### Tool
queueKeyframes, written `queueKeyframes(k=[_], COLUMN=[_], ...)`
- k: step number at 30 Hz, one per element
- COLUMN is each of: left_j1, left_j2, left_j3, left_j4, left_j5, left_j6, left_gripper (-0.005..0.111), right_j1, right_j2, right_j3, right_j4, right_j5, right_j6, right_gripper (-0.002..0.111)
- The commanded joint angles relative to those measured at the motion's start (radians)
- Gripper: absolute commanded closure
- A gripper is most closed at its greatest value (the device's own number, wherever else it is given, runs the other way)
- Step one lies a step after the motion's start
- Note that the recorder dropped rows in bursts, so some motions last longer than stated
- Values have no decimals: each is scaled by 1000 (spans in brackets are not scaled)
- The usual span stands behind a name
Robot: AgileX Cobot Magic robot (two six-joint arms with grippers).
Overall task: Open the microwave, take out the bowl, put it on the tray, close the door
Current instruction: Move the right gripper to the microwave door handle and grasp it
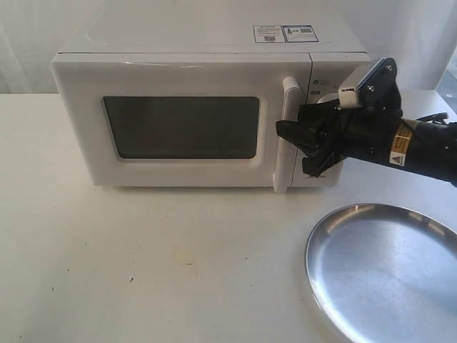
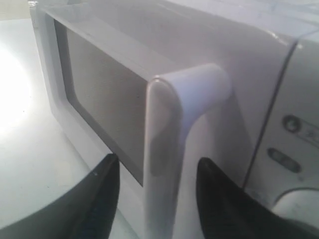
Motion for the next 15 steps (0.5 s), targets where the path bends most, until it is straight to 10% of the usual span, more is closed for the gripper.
queueKeyframes(k=[1,3,15], left_j1=[-4,-4,-4], left_j2=[-2,-2,-2], left_j3=[-3,-3,-3], left_j4=[-8,-8,-8], left_j5=[-4,-4,-4], left_j6=[0,0,0], left_gripper=[107,107,107], right_j1=[30,30,27], right_j2=[24,24,24], right_j3=[-18,-18,-18], right_j4=[-4,-2,-363], right_j5=[-1,-1,-256], right_j6=[3,-1,-37], right_gripper=[73,108,108])
